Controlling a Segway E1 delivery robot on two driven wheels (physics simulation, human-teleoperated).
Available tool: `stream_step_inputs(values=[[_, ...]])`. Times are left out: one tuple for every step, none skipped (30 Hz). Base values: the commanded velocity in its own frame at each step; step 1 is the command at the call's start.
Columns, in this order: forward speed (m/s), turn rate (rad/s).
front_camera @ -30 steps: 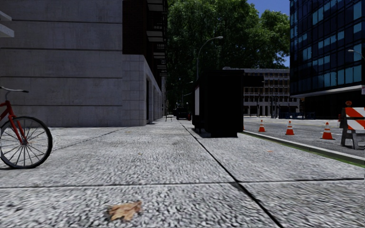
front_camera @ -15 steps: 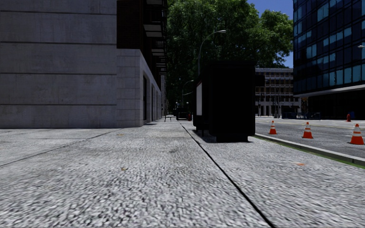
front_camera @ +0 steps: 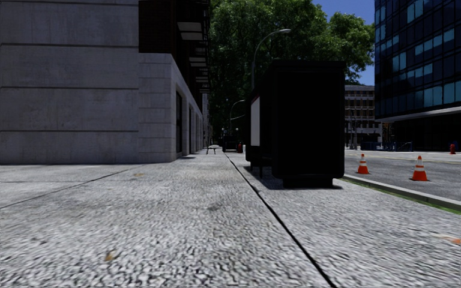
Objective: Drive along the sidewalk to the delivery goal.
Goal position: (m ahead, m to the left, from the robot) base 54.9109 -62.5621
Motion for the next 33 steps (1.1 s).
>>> stream_step_inputs(values=[[1.99,0.16],[1.99,0.28],[1.99,0.28],[1.99,0.31],[1.99,0.33],[1.99,0.33],[1.99,0.33],[1.99,0.33],[1.99,0.33],[1.99,0.33],[1.99,0.33],[1.99,0.32],[1.99,0.23],[2.00,0.21],[2.00,0.21],[2.00,0.00],[2.00,0.00],[2.00,0.00],[2.00,0.00],[2.00,0.00],[2.00,0.00],[2.00,0.00],[2.00,0.00],[2.00,0.00],[2.00,0.00],[2.00,0.00],[2.00,0.00],[2.00,0.00],[2.00,0.00],[2.00,0.00],[2.00,0.00],[2.00,0.00],[2.00,0.00]])
